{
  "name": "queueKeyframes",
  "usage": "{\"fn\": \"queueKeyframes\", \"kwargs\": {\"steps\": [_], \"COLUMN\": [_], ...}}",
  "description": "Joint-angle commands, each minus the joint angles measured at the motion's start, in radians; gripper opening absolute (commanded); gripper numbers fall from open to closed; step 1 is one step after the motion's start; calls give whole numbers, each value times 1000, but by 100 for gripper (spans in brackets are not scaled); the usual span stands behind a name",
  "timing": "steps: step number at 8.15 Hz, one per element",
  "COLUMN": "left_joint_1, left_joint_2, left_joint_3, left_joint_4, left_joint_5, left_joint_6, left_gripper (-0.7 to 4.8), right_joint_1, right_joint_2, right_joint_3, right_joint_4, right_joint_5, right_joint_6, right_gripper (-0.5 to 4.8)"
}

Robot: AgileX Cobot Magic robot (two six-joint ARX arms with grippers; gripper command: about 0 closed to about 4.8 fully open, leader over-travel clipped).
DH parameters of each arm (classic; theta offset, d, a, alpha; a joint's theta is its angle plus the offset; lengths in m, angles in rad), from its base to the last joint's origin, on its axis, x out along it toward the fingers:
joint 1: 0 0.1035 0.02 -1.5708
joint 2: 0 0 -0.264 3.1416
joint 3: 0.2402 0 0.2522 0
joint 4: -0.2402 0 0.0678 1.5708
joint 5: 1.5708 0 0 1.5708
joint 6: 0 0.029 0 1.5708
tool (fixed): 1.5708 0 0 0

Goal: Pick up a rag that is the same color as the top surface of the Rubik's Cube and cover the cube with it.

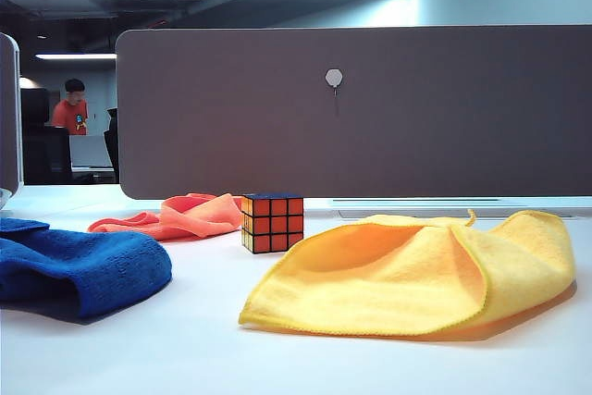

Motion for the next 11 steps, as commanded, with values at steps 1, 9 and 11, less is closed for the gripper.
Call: {"fn": "queueKeyframes", "kwargs": {"steps": [1, 9, 11], "left_joint_1": [0, 0, 0], "left_joint_2": [1, 175, 246], "left_joint_3": [61, 525, 592], "left_joint_4": [-21, -437, -476], "left_joint_5": [-1, 208, 245], "left_joint_6": [-13, -8, -8], "left_gripper": [-5, -5, -5], "right_joint_1": [0, 1, 1], "right_joint_2": [0, 359, 451], "right_joint_3": [71, 734, 837], "right_joint_4": [-20, -466, -533], "right_joint_5": [-1, -226, -283], "right_joint_6": [3, -30, -31], "right_gripper": [-1, -1, -1]}}
